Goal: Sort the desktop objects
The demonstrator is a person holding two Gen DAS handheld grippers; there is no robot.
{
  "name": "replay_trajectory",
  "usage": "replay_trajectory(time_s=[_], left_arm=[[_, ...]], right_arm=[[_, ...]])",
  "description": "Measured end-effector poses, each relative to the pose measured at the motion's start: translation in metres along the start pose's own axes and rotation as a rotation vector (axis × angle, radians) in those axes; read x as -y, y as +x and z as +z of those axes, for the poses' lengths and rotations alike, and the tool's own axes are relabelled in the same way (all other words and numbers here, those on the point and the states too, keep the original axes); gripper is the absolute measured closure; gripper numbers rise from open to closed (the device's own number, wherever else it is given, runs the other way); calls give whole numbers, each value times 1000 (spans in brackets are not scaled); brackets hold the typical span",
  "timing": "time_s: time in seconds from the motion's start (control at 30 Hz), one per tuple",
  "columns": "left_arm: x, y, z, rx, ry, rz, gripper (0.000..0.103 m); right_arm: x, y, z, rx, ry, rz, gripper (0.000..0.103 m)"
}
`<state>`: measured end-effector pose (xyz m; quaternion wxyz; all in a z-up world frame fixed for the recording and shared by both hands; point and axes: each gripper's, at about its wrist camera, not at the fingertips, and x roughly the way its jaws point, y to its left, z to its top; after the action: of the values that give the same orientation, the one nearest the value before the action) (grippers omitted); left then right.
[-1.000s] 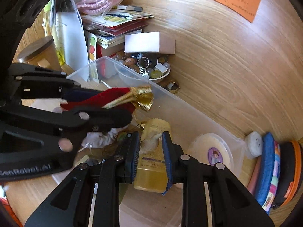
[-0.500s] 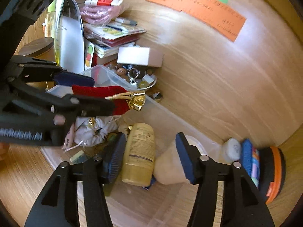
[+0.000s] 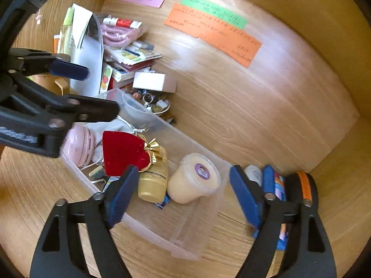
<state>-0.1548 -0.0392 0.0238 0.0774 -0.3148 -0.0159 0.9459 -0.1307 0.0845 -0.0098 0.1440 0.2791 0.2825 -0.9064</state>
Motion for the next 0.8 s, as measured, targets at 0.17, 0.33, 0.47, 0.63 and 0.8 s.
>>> replay_trajectory(time_s=[0.17,0.33,0.47,0.63,0.8], left_arm=[[6,-27,-2,31,0,33,9],[13,-51,-12,67,7,94,8],[23,-69,-23,97,11,135,5],[38,-90,-39,135,23,182,2],[46,-105,-52,170,11,198,2]], right_arm=[[2,-21,-4,22,28,-16,22],[2,-40,-10,47,64,-21,15],[2,-57,-17,85,111,-22,7],[3,-81,-28,140,178,-34,2],[5,-96,-39,167,252,-17,0]])
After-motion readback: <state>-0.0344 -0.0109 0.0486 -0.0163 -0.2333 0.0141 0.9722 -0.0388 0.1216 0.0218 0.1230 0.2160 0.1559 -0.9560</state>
